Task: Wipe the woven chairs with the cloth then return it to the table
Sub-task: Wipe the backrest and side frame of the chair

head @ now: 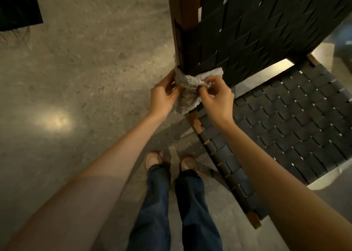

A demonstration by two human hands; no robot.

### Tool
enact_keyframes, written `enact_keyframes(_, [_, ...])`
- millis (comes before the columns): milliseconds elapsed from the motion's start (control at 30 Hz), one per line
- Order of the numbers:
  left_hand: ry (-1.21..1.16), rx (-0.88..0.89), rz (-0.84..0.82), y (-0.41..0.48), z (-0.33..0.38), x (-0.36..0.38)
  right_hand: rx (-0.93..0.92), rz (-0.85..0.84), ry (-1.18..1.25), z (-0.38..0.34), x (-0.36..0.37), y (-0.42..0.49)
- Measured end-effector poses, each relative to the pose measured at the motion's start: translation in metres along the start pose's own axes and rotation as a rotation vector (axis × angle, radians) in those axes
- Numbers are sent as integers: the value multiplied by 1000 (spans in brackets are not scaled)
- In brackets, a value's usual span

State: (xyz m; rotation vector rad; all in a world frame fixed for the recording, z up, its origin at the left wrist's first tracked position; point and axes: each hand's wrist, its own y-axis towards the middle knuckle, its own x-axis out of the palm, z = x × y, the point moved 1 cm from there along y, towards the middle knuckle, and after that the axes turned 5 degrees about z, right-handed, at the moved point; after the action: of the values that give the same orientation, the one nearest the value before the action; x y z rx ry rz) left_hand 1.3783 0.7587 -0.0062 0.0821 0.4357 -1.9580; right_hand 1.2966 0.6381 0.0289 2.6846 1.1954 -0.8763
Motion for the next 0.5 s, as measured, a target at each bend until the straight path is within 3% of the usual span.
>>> enact_keyframes(200, [111,15,43,-1,-50,19,-72,-15,-10,41,7,2])
enact_keyframes(500, [188,-137,27,-4,-120,48,110,-93,-14,120,25,-6])
